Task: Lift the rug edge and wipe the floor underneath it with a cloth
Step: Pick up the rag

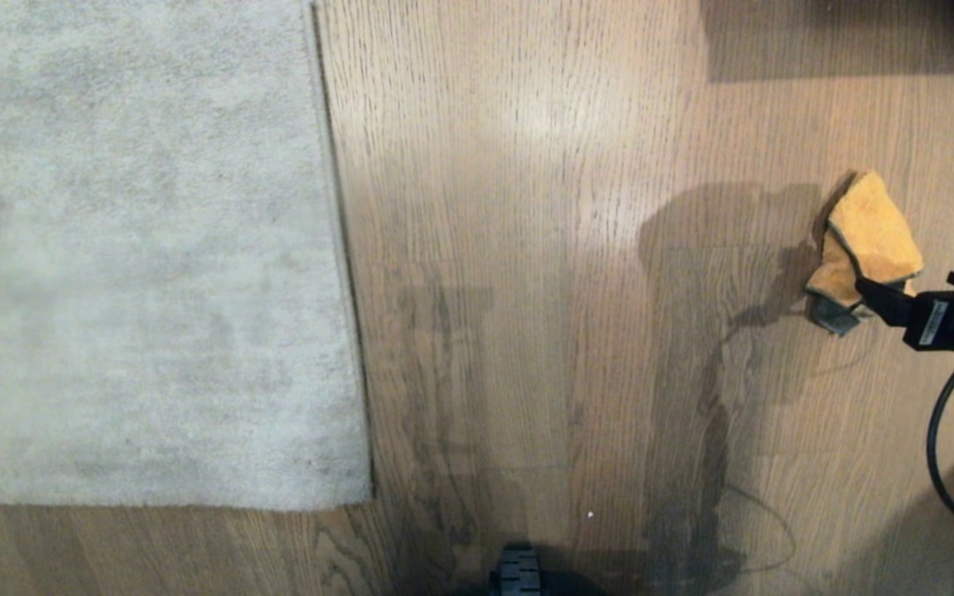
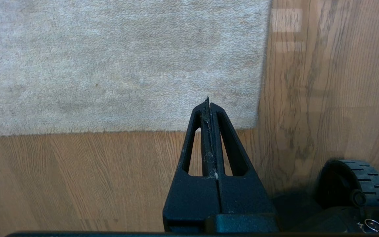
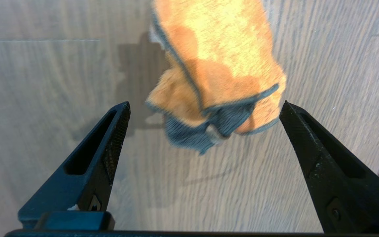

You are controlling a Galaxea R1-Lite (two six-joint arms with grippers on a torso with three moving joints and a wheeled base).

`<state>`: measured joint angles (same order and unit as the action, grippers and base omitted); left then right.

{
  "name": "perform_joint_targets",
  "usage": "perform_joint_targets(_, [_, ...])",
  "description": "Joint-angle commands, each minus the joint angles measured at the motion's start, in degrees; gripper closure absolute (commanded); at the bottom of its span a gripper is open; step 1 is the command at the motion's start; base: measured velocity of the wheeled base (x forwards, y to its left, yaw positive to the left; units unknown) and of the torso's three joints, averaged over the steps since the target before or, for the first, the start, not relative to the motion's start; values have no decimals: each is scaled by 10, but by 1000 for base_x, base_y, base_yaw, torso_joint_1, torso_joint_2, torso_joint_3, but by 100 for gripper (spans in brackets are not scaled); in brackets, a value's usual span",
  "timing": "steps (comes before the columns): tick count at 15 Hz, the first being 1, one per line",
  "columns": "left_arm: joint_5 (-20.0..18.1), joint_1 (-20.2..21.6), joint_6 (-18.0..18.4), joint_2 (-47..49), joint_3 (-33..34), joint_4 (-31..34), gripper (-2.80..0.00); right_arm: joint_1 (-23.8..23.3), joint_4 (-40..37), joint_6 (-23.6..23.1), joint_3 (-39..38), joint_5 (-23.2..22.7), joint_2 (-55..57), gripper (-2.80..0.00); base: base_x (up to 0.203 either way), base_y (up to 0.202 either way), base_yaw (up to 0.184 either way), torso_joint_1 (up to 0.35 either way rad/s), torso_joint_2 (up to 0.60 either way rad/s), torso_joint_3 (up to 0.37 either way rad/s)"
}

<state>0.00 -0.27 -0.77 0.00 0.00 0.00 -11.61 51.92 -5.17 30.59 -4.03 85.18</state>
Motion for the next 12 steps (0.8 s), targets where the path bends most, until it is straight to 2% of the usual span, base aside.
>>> perform_joint_targets(1, [0, 0, 0, 0, 0, 0, 0, -10, 4, -2, 18, 0, 30, -280, 0, 0, 0, 0, 0, 0])
perform_joint_targets(7, [0, 0, 0, 0, 0, 0, 0, -33, 79, 0, 38, 0, 107, -280, 0, 0, 0, 0, 0, 0])
perform_joint_targets(12, [0, 0, 0, 0, 0, 0, 0, -37, 85, 5, 79, -1, 148, -280, 0, 0, 0, 0, 0, 0])
